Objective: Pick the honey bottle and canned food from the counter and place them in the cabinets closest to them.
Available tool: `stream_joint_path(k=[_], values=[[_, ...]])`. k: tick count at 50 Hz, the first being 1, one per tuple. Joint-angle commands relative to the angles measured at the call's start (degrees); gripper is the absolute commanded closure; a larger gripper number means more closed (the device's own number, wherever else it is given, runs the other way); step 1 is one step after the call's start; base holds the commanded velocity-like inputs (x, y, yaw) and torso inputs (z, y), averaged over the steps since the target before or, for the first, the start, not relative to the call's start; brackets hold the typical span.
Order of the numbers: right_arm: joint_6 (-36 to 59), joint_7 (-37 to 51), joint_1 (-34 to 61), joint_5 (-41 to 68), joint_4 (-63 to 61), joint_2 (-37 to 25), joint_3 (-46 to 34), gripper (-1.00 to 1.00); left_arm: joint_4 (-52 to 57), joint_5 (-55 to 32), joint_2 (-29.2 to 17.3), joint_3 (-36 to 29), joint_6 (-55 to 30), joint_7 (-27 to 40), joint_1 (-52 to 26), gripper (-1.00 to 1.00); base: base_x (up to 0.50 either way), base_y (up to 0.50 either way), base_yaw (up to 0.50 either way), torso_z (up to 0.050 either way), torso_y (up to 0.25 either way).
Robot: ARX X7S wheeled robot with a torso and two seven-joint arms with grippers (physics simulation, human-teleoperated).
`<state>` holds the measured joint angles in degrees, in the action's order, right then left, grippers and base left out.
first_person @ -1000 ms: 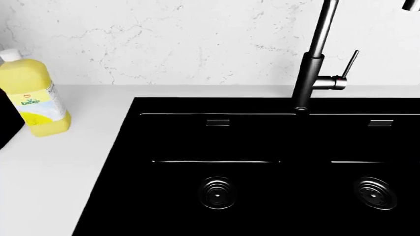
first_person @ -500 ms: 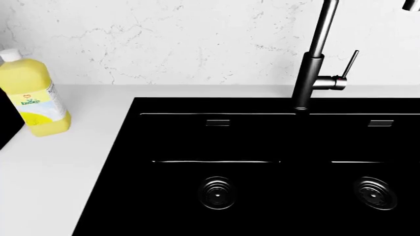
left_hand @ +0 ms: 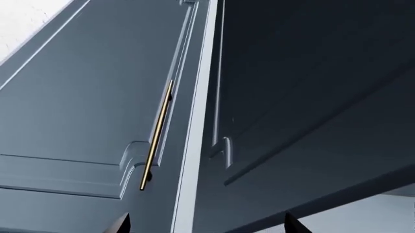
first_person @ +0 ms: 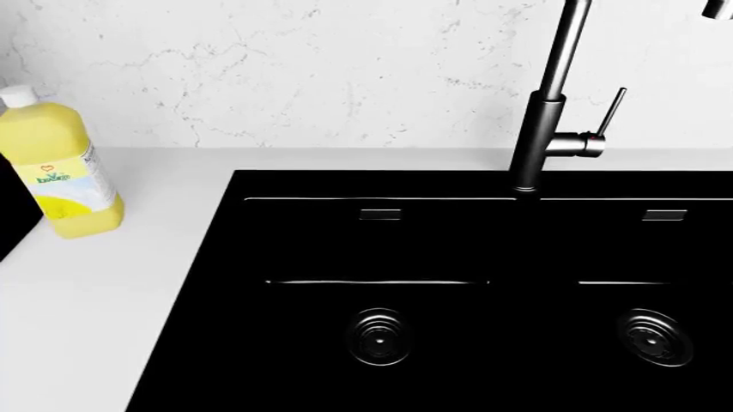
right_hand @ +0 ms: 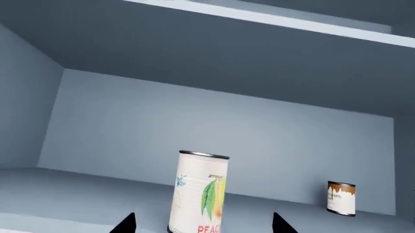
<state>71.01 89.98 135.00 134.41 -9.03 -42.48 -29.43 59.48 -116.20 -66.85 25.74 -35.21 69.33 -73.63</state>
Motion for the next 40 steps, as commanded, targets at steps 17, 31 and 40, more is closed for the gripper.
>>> stream_joint_path(k=[17,31,40], values=[[-8.14,0.02,0.0,9.67,-11.04,-14.7,-0.9,-1.0,-0.23,-14.38,4.5,8.13,-9.47,7.75,-6.96,-1.0,0.0,0.0,0.0,0.0,0.0],[-9.52,0.02,0.0,14.31,-15.63,-19.47,1.61,-1.0,-0.82,-15.49,5.92,10.81,-12.38,8.45,-5.65,-1.0,0.0,0.0,0.0,0.0,0.0],[-9.34,0.02,0.0,16.95,-17.78,-21.16,3.14,-1.0,-1.27,-15.77,6.46,11.99,-13.66,8.59,-5.13,-1.0,0.0,0.0,0.0,0.0,0.0]])
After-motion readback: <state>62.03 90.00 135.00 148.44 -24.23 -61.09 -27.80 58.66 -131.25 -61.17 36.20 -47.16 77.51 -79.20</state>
